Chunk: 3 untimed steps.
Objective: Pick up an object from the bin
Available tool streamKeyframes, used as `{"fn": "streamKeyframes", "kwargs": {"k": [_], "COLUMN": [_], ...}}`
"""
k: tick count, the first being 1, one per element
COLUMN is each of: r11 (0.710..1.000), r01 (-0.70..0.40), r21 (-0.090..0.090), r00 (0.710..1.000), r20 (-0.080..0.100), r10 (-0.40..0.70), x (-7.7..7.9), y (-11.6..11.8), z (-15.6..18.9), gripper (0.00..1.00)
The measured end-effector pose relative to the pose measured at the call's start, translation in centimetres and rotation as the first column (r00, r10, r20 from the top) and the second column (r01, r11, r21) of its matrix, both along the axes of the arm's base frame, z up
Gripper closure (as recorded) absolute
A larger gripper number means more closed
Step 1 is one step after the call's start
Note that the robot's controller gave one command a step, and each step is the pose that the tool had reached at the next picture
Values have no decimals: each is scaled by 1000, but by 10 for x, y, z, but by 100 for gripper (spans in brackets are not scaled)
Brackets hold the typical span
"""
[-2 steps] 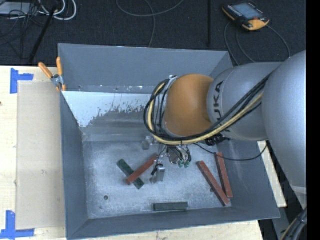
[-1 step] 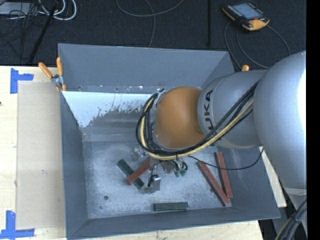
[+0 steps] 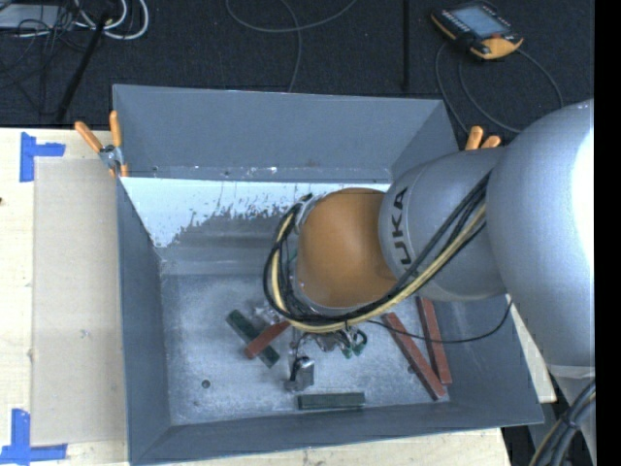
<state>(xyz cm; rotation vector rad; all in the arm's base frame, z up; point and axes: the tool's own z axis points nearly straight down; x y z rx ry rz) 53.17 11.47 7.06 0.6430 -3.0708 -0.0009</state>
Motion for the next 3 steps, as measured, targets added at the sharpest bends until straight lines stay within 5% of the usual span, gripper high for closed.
{"fn": "streamKeyframes", "kwargs": {"k": [1,2,3], "r11": [997,999,999], "r01": [79,54,54], "r21": [-1,1,1], "r00": [997,999,999], "r20": [2,4,4], "r10": [-79,-54,-54], "x": [-7,8,8], "y": [25,43,43], "z": [-1,-1,-1], "gripper": [0,100,100]}}
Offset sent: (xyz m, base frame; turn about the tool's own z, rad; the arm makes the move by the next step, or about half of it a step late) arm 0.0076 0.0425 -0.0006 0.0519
